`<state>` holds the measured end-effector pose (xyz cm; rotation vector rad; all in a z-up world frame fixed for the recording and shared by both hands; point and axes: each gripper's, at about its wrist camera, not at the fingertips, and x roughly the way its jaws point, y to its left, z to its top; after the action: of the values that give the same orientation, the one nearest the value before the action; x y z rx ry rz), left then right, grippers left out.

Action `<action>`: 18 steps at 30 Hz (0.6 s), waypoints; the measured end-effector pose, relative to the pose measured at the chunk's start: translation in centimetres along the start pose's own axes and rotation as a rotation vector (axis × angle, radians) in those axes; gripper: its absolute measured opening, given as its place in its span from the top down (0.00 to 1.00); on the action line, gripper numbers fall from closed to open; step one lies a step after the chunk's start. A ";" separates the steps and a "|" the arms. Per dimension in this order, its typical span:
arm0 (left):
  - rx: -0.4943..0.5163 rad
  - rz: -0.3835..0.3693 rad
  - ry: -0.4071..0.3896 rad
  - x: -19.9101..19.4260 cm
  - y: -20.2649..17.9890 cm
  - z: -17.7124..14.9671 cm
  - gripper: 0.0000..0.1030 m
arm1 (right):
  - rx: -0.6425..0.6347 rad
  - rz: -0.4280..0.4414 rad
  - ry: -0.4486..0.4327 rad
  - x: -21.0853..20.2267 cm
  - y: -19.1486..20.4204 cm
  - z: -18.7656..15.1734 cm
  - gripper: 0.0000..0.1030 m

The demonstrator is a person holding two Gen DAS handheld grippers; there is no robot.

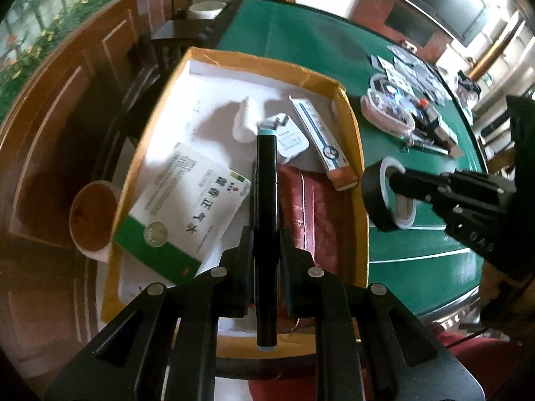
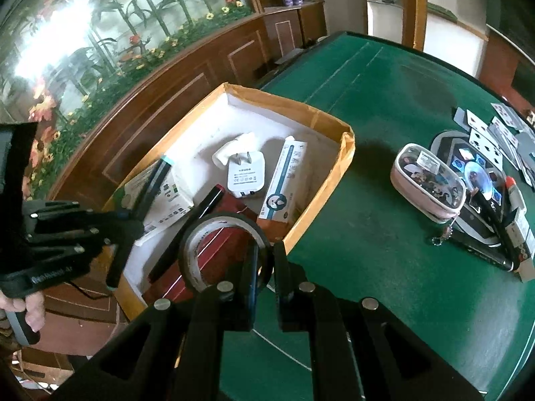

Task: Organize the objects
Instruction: 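Carry the marker and tape roll with both tools over the cardboard box, then lower both items into the cardboard box and open both tools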

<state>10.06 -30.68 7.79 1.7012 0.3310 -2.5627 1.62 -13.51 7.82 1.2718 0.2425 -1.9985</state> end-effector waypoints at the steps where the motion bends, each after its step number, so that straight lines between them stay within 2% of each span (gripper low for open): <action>1: 0.012 -0.001 0.009 0.4 -0.1 0.1 0.86 | 0.006 -0.002 0.000 0.0 -0.1 0.0 0.94; 15: 0.108 -0.014 0.108 4.4 -0.4 0.4 0.86 | 0.063 -0.025 -0.001 1.3 -0.4 1.0 0.94; 18: 0.104 -0.017 0.121 5.0 -0.1 0.3 0.86 | 0.064 -0.027 -0.008 1.5 -0.2 1.6 0.94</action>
<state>7.85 -30.25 3.34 1.9016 0.2219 -2.5359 -0.01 -14.91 7.25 1.3067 0.1948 -2.0481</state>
